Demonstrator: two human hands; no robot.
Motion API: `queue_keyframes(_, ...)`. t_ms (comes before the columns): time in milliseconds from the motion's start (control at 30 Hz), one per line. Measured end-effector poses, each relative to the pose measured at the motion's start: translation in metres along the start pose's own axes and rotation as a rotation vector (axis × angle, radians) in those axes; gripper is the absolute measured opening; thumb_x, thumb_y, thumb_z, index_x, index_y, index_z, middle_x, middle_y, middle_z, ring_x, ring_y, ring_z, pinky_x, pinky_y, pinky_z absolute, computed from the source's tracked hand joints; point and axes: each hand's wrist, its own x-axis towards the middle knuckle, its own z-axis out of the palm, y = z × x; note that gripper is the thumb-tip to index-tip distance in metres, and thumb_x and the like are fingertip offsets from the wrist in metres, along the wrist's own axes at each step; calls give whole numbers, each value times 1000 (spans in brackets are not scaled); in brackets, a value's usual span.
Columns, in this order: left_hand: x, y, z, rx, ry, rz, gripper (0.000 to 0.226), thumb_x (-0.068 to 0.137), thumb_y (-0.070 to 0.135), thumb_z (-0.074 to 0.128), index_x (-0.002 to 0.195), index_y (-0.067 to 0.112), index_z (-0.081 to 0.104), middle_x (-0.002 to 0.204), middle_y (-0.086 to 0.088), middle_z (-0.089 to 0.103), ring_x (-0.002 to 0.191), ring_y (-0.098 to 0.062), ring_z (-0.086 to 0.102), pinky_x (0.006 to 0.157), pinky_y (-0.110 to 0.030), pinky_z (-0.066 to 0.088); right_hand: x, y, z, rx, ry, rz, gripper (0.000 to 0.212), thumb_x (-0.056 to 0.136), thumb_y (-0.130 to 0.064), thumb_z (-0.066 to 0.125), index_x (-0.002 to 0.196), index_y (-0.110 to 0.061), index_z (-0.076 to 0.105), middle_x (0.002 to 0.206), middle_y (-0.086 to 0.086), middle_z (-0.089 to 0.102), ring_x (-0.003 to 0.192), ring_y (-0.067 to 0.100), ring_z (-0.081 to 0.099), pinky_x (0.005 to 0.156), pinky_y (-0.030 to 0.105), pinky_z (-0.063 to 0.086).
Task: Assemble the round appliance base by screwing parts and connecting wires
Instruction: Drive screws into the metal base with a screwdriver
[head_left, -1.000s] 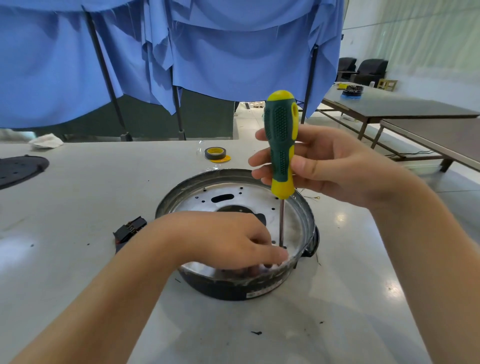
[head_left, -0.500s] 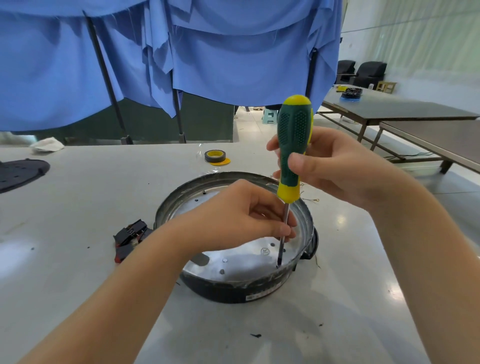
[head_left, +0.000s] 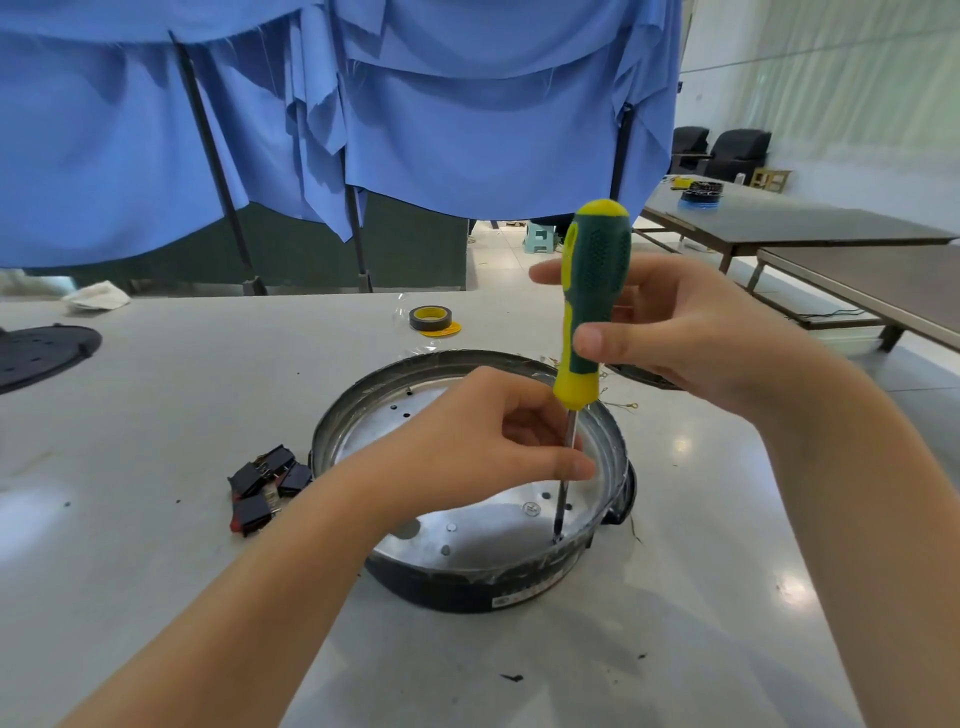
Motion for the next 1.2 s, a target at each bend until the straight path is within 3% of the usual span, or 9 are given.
queue_keyframes(100,-1,0,-2,-105,-90,-3,23,86,7,70,107,13,70,98,0,76,93,-11,72,85,-22,55,-2,0,-5,65,-23,14,42,77,-6,69,118,-17,61,104,5,73,96,21,70,79,26,55)
queue_keyframes(233,-1,-1,-1,-134,-33,-13,14,83,3,72,94,11,72,87,-4,77,83,-15,74,73,-21,56,-2,0,-1,82,-107,61,49,83,-6,59,131,-14,51,115,6,70,106,24,67,85,27,54)
queue_keyframes(333,0,-3,1,-101,67,14,11,75,6,80,82,12,74,77,-4,76,70,-14,72,70,-29,59,1,0,4,-70,-74,74,42,74,-24,71,115,-28,63,102,-6,73,99,14,69,80,23,54)
queue_keyframes(500,2,-5,9,-87,137,80,19,67,12,86,69,14,67,62,3,67,57,-7,63,57,-14,48,0,0,3,-88,-39,48,34,64,-27,79,98,-26,71,85,-8,73,83,10,70,73,18,53)
queue_keyframes(733,0,-3,0,-154,-84,20,23,84,0,70,105,10,69,98,-4,76,92,-12,72,80,-17,54,-4,-2,-2,27,-165,95,47,82,-9,61,127,-19,53,114,6,71,104,23,68,83,28,54)
queue_keyframes(833,-1,-1,0,-120,-41,34,15,83,0,71,97,6,72,88,-2,77,82,-10,73,71,-13,52,-4,-3,-1,21,-197,108,51,80,-15,65,128,-22,53,118,4,69,108,21,66,85,26,53)
queue_keyframes(1033,2,-5,8,-25,121,86,16,70,11,85,73,14,69,67,0,71,62,-8,66,61,-18,53,-3,-4,2,-110,-66,104,31,68,-22,80,97,-24,71,80,-7,72,79,8,69,72,16,52)
queue_keyframes(1100,3,-5,8,-9,119,82,19,69,14,85,76,10,68,70,-5,70,63,-11,66,64,-24,57,-3,-5,2,-105,-52,103,33,65,-20,76,97,-21,71,78,-7,73,78,9,69,72,17,52)
queue_keyframes(1200,1,-4,4,-60,41,44,14,74,13,82,84,14,71,79,-2,74,73,-8,70,69,-18,55,-5,-6,0,-64,-52,99,43,66,-14,73,109,-17,66,89,0,75,86,14,72,73,19,54)
